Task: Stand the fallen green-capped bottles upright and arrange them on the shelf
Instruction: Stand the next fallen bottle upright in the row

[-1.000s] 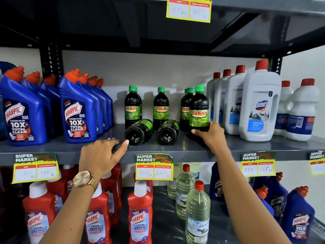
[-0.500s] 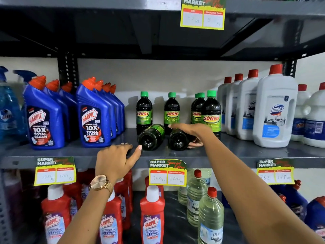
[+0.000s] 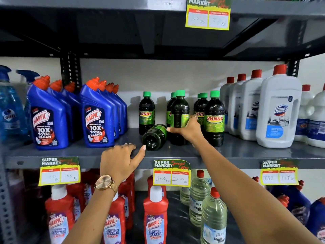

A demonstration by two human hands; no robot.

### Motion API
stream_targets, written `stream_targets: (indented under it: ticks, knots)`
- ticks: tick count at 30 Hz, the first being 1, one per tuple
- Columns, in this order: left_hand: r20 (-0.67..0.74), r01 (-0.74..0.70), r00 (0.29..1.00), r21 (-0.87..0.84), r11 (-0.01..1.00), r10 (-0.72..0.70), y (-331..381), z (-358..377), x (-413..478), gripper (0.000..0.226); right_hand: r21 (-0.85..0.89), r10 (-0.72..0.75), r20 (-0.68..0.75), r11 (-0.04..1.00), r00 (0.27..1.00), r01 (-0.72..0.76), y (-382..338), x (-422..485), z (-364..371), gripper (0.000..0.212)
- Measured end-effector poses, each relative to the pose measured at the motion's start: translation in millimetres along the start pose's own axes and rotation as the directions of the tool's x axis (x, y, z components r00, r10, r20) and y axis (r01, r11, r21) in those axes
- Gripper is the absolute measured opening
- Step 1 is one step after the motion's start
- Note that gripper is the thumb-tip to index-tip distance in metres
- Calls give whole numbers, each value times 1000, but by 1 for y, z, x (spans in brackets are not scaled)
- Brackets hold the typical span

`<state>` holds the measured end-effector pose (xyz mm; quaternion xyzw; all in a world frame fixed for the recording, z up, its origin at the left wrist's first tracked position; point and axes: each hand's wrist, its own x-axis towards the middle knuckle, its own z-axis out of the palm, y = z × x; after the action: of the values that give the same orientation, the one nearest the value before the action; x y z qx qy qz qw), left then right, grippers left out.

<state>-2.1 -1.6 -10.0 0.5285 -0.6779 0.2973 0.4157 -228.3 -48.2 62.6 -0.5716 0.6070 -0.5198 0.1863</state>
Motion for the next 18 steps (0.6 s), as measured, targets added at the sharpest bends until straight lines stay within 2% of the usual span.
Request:
stream_targets:
  ticks: [2,3,6,9,11,12,15,17,18]
  knots:
    - [2,3,1000,5,1000,-3,0,1,0,62,-34,19,-19,999,1000,-20,-4,4,9,125]
    - [10,5,1000,9,1000,-5,0,1,0,62,-54,16,-45,998,999,-19,-5,6,12,124]
    - [21,3,1000,11,1000,-3,-1,1,0,61,-16,-9,-109,1000,994,8,-1,9,22,101]
    - [26,-2,1000,14,1000,2,-3,2,2,62,136,28,-60,991,998,-20,5,11,21,69]
    - [29,0,1000,10,1000,0,-4,2,2,63,80,9,-55,997,998,-5,7,10,19,59]
    - [33,2,999,10,1000,-2,-3,2,2,64,8,-11,-73,1000,997,12,8,9,18,63]
    - [36,4,999,3,1000,-4,-3,2,1,64,-211,-62,-139,977,988,32,9,6,17,92]
    - [36,1,999,0,1000,-1,-3,1,0,64,-251,-46,-118,968,992,15,9,5,20,101]
    - [36,-2,999,2,1000,2,-3,1,0,64,-213,-27,-89,977,996,7,8,5,20,96]
